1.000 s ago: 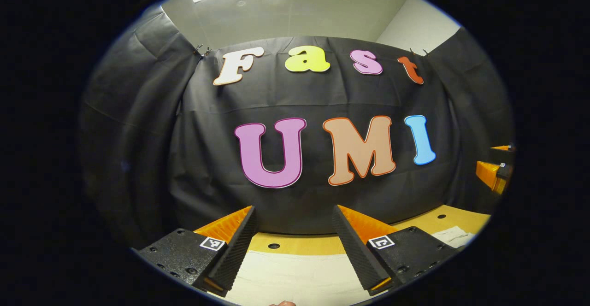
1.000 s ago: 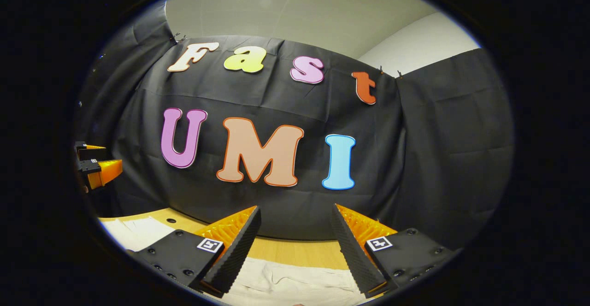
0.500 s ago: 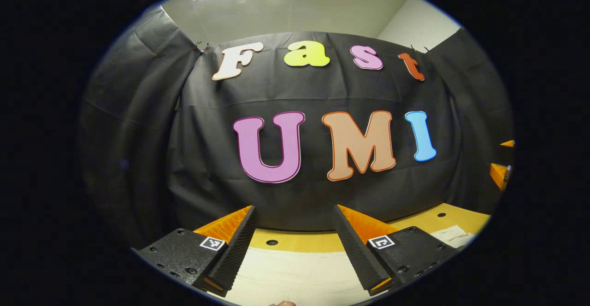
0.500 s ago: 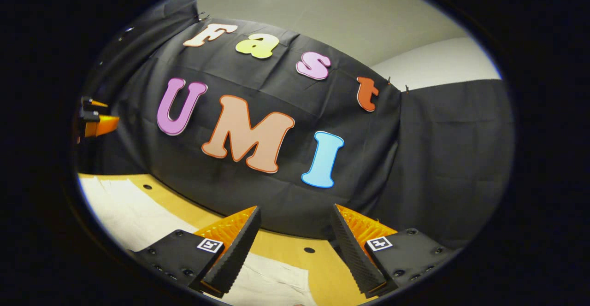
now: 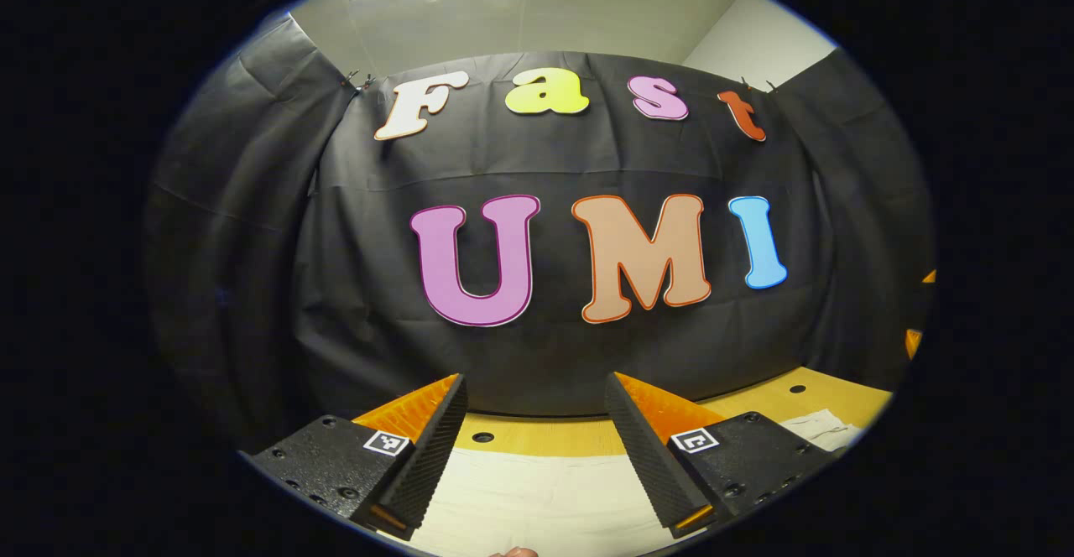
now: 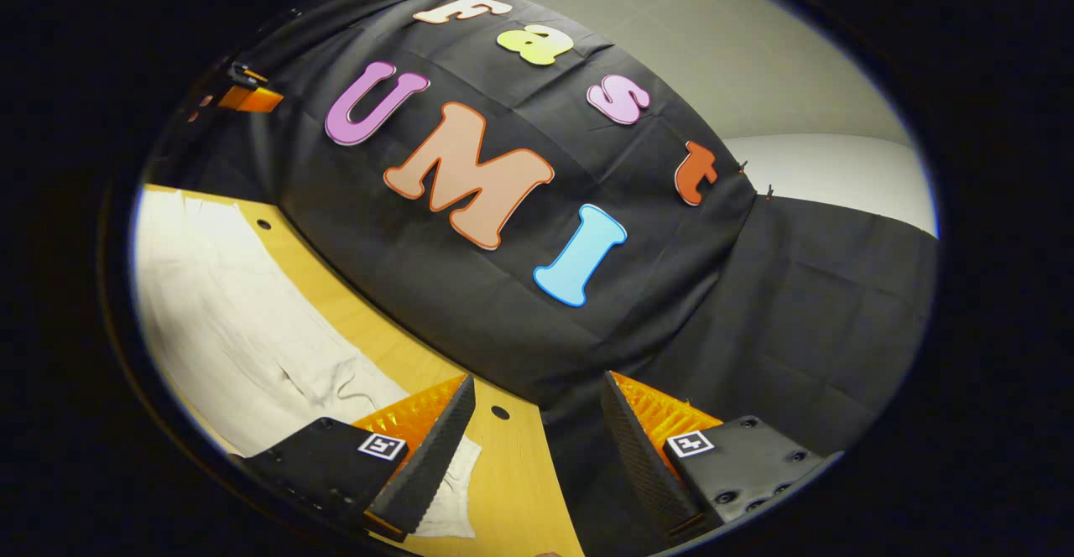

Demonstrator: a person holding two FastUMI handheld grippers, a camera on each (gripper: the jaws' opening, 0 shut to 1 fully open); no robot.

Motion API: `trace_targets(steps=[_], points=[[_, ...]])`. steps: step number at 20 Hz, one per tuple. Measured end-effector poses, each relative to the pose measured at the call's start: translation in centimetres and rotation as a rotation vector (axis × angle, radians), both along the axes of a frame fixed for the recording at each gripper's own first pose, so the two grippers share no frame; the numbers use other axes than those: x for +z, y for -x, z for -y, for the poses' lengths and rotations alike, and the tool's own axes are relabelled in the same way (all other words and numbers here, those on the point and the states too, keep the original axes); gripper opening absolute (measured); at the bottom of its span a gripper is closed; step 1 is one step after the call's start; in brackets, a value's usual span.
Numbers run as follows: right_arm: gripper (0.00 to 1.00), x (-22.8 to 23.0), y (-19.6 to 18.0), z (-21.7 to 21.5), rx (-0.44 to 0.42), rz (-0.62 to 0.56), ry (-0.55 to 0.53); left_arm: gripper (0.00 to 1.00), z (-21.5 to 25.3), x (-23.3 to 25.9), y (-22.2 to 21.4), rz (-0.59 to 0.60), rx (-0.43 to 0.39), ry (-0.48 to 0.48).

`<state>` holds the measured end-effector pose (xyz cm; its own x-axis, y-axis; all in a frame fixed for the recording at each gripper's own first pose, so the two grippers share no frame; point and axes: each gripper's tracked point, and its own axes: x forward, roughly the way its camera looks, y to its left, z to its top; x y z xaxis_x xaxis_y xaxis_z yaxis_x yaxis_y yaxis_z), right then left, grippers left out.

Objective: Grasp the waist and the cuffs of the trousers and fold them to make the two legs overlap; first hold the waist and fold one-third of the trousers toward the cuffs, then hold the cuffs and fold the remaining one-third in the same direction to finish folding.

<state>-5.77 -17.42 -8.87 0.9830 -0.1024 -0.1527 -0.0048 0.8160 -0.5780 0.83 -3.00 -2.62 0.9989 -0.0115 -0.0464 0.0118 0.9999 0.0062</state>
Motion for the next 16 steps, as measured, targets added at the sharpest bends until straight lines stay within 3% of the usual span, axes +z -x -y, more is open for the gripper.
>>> trace_targets(steps=[4, 10, 16], points=[[0.97, -4.0, 1.9, 1.6, 0.023, -0.097, 0.084, 0.96, 0.7, -0.2, 0.2, 0.0, -0.006, -0.011], [0.97, -9.0, 4.5, 1.6, 0.157, -0.222, 0.232, 0.96, 1.7, -1.0, 0.7, -0.021, -0.007, -0.021], [1.0, -13.6, 7.2, 0.7, 0.296, -0.355, 0.314, 0.96, 2.0, -1.4, 1.4, -0.033, 0.002, -0.044]])
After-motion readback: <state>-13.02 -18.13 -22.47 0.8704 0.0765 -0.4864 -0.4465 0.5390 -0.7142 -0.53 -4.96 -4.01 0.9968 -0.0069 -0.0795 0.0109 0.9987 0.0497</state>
